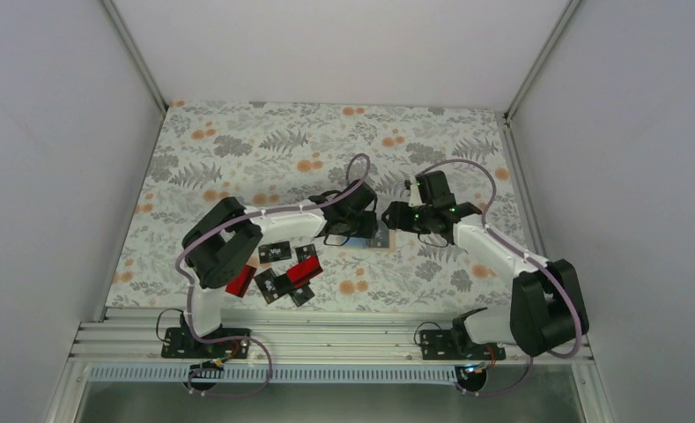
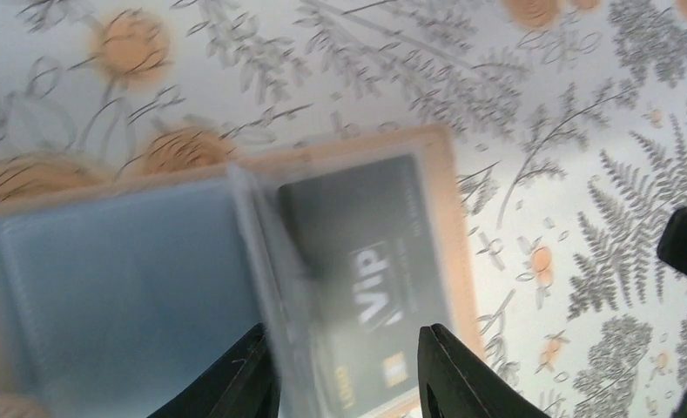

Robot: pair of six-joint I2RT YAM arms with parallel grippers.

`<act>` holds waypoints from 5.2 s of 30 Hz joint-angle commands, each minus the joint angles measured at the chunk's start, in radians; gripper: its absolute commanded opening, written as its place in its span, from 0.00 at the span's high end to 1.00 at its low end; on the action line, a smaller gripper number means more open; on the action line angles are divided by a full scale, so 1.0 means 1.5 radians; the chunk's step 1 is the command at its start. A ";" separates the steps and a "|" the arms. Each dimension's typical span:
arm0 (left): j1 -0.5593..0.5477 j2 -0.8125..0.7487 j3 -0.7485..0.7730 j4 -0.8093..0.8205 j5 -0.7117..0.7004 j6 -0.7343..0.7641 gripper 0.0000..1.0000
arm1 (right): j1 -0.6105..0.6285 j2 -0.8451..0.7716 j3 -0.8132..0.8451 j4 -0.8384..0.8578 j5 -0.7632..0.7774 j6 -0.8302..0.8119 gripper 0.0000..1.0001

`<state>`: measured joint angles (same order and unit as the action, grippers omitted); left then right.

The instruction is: Put the credit cards into the card holder

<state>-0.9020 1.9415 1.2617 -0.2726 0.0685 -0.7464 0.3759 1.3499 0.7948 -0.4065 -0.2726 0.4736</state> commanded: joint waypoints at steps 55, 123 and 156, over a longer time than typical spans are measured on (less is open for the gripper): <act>0.021 -0.275 -0.311 -0.210 -0.154 -0.012 0.48 | 0.074 -0.200 -0.111 0.039 -0.099 0.071 0.36; -0.117 -0.402 -0.309 -0.192 -0.083 -0.022 0.46 | 0.322 -0.255 -0.285 0.176 -0.141 0.503 0.32; -0.031 -0.403 -0.440 -0.058 0.034 0.079 0.67 | 0.593 0.023 -0.257 0.404 0.084 0.882 0.48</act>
<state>-0.9554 1.3239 0.6132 -0.3901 0.0963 -0.6437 1.2537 1.3628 0.3988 0.1867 -0.1818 1.7630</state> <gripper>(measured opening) 0.340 0.519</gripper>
